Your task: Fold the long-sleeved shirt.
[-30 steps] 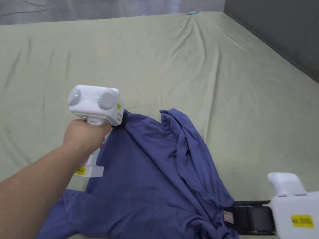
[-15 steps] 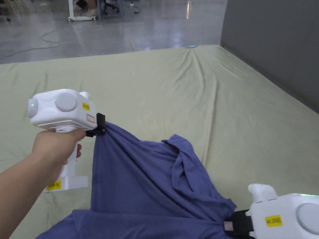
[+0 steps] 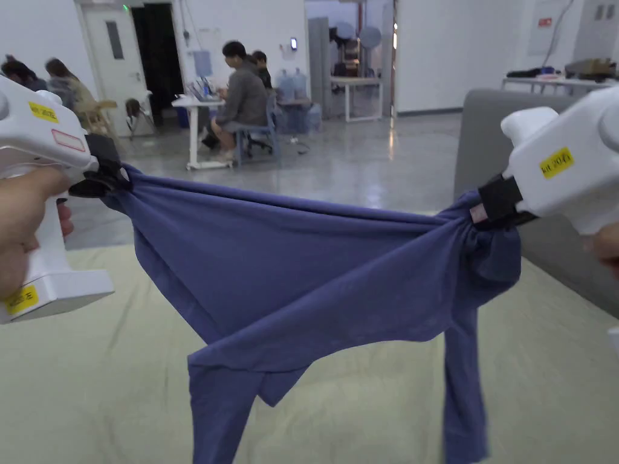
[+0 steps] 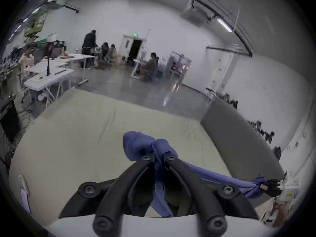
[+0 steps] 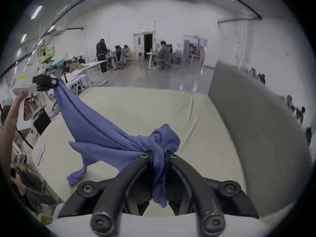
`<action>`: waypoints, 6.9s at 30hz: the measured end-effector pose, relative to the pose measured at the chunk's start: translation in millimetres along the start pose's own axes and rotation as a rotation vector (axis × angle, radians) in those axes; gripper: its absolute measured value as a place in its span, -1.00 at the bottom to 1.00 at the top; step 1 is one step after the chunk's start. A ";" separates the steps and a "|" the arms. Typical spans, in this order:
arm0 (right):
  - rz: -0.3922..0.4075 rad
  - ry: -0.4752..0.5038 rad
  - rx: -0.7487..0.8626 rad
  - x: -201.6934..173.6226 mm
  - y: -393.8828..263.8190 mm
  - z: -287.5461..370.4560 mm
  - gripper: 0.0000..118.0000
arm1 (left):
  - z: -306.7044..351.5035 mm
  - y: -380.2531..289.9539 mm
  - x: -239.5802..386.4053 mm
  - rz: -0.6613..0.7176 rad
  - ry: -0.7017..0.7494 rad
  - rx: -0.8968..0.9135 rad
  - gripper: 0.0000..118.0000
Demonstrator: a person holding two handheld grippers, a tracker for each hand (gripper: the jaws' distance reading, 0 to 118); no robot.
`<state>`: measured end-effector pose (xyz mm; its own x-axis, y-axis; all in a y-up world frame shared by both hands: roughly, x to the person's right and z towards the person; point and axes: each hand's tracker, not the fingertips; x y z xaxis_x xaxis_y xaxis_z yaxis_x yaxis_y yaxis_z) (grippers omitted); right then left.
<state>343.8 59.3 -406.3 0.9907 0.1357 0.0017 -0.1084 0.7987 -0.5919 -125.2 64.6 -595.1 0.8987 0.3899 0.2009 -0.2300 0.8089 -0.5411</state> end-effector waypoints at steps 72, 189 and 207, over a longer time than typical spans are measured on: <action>-0.221 0.363 -0.580 -73.2 -439.3 -126.3 -0.31 | 43.3 -485.3 -254.0 0.371 0.092 -0.666 -0.53; 0.329 0.057 -0.362 -123.7 -255.5 -184.3 -0.89 | -54.4 -313.6 -156.5 -0.225 0.104 -0.424 -1.00; 0.406 0.113 -0.601 -184.8 -427.3 -105.2 -0.88 | 66.2 -492.1 -181.8 -0.239 0.254 -0.618 -1.00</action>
<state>215.6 -368.8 -238.4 0.8882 0.2653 -0.3752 -0.4369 0.2345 -0.8684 -200.1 -375.2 -311.3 0.9747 0.0572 0.2162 0.1710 0.4320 -0.8855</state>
